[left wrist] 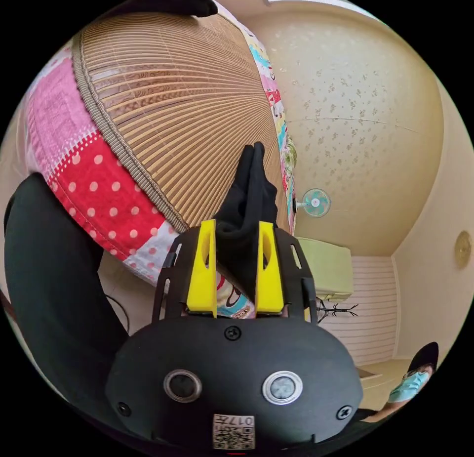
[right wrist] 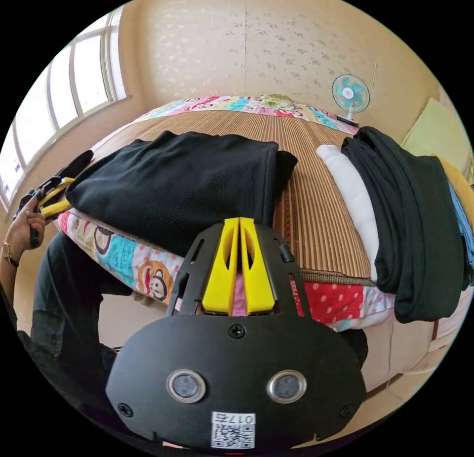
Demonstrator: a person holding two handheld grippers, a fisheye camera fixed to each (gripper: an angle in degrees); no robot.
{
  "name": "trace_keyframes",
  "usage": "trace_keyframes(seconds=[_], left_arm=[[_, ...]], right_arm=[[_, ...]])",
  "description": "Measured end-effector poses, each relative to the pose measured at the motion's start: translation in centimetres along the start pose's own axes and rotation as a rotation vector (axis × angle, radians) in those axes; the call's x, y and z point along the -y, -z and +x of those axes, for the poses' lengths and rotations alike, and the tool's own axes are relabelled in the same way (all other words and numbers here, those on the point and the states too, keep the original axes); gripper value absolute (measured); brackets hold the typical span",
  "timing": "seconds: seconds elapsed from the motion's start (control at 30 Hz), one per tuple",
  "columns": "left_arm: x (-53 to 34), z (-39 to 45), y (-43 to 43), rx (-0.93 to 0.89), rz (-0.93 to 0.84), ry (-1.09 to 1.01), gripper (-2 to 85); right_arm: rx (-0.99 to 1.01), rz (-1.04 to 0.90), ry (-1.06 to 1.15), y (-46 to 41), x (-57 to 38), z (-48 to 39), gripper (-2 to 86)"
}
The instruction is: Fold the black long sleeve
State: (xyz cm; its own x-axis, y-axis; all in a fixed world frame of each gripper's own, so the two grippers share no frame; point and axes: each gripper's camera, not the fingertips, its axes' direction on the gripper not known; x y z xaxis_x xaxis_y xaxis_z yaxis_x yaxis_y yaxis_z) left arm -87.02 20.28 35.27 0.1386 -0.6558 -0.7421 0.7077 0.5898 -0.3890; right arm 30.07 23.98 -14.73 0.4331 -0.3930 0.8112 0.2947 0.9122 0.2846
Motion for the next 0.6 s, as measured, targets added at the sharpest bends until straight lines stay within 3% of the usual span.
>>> trace_keyframes(seconds=[0.17, 0.23, 0.33, 0.4, 0.47, 0.6], left_arm=[[-2.5, 12.4, -3.8, -0.097, -0.030, -0.412, 4.5], [-7.5, 19.2, -8.7, -0.131, -0.185, -0.673, 1.2], [-16.2, 24.6, -14.8, -0.374, -0.487, -0.944, -0.1], [-20.7, 25.7, -17.7, -0.293, -0.624, -1.069, 0.4], [-23.2, 25.3, -18.8, -0.145, -0.642, -1.141, 2.1], [-21.9, 20.4, -15.0, 0.211, -0.304, -0.977, 13.8]], right_arm=[[-0.022, 0.013, 0.055, -0.3, -0.6, 0.3, 0.2], [-0.064, 0.045, 0.082, -0.4, -1.4, 0.0, 0.2], [0.032, 0.066, 0.028, 0.2, -1.8, 1.9, 0.3], [0.141, 0.077, -0.042, 0.4, -2.0, 3.9, 0.3], [0.208, 0.094, -0.049, 0.3, -2.4, 5.4, 0.3], [0.283, 0.148, -0.050, 0.2, -3.4, 7.3, 0.3]])
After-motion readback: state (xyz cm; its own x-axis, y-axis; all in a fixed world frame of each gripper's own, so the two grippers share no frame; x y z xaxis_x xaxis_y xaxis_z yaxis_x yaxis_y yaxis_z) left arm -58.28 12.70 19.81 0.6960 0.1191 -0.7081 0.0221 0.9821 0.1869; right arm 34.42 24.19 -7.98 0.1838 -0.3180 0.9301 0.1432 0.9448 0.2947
